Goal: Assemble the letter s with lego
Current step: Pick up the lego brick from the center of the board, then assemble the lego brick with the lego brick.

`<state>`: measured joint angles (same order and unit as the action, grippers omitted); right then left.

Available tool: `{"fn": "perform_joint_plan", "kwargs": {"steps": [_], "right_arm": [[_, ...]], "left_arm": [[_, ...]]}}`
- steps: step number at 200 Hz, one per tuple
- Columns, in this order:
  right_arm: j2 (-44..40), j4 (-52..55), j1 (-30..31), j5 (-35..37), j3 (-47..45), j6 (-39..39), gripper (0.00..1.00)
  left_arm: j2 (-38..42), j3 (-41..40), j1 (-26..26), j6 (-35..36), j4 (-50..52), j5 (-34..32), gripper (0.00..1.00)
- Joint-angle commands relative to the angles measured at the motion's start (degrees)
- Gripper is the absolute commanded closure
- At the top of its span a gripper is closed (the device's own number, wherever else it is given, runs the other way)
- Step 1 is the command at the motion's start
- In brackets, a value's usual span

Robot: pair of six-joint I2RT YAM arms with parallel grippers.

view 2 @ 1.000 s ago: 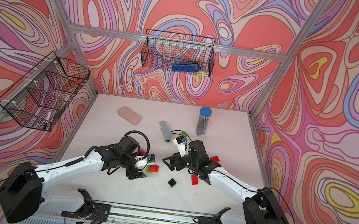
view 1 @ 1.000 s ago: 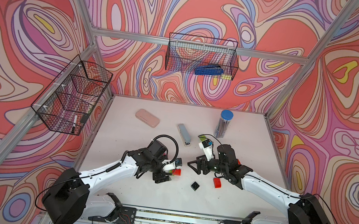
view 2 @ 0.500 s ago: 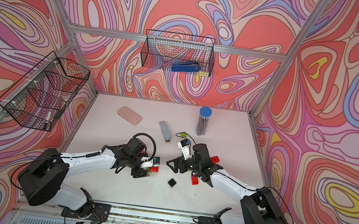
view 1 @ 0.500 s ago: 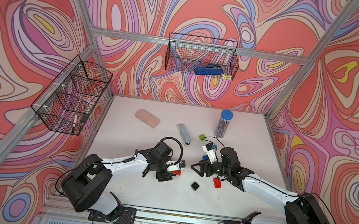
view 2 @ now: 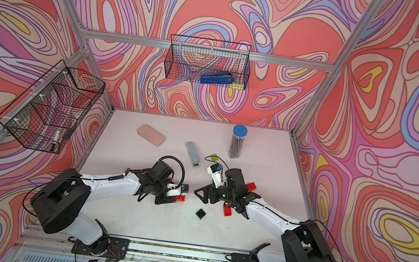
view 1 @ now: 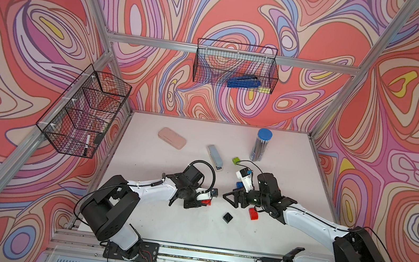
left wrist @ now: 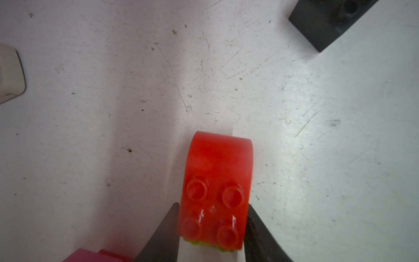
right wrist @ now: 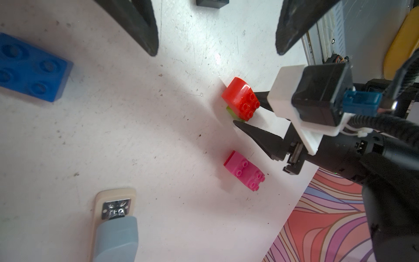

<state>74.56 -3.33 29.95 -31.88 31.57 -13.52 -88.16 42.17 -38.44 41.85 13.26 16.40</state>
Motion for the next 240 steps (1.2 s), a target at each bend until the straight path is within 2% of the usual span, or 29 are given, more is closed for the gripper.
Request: {"fn": "perform_joint_plan", "kwargs": {"steps": [1, 62, 105, 130, 157, 172, 212, 240], "right_arm": [[-0.04, 0.18, -0.41, -0.87, 0.50, 0.77, 0.18], [-1.35, 3.33, -0.91, -0.24, 1.30, 2.53, 0.17], [-0.69, 1.61, -0.99, -0.59, 1.21, -0.35, 0.17], [1.14, -2.47, -1.03, -2.43, 1.21, -5.51, 0.17], [5.14, -11.80, -0.96, -8.69, 0.79, -13.57, 0.18], [7.59, -17.49, -0.86, -11.22, 0.51, -18.47, 0.13], [13.12, -20.48, 1.29, -8.35, 3.33, -25.40, 0.13], [17.55, -21.17, 3.97, -6.28, 6.64, -32.46, 0.20]], "left_arm": [[-1.04, 1.24, -0.32, 2.01, 0.19, 0.21, 0.59], [-1.56, 2.11, -0.35, 2.03, 1.51, -1.19, 0.66], [1.72, 5.56, -0.41, 0.87, 12.13, -1.36, 0.73], [5.41, 8.19, -0.37, -1.29, 20.37, -1.62, 0.73], [11.02, 9.70, -0.41, -1.43, 26.93, -4.44, 0.73], [13.47, 10.90, -0.19, -1.26, 30.47, -5.13, 0.71], [15.61, 13.78, 4.56, 2.57, 34.61, -5.38, 0.72], [14.83, 16.59, 7.89, 4.45, 37.61, -2.98, 0.70]]}}
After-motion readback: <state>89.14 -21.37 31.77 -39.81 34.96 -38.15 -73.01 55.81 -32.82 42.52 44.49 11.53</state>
